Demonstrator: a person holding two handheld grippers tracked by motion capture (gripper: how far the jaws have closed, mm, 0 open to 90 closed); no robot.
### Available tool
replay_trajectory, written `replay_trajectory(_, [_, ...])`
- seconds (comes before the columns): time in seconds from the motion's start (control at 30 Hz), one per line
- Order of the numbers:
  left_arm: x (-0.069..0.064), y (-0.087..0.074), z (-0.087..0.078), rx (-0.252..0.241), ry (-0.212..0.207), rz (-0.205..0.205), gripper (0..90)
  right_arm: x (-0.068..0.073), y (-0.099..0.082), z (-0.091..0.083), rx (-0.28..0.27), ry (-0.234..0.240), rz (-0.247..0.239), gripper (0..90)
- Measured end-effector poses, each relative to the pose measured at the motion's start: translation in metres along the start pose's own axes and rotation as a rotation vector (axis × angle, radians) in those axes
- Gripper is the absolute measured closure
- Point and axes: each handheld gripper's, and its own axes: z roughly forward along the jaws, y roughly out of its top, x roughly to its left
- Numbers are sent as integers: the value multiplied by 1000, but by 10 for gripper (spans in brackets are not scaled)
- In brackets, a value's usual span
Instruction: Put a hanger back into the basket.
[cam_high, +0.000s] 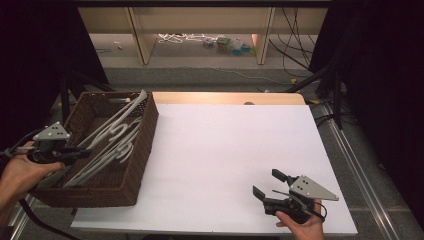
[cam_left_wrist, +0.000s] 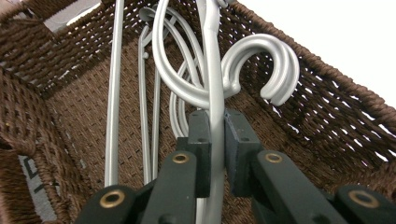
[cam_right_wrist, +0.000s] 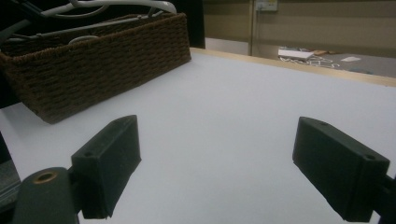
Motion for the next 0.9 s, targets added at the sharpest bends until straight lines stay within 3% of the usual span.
replay_trajectory(0.33, [-1,-10,23,26,-19,-40,822,0,0,0,8,-3,-4,159])
replay_trajectory(0.7, [-1,-13,38,64,-39,-49,820,0,0,0,-7,-2,-2,159])
replay_trajectory(0.77, [0,-14,41,68,-32,-52,820,0,1,-1,10,-2,-5,159])
replay_trajectory(0.83, [0,-15,42,73,-34,-50,820,0,0,1,-12,3,0,159])
replay_trajectory(0.9, [-1,-16,45,76,-49,-57,819,0,0,-1,8,-1,-3,159])
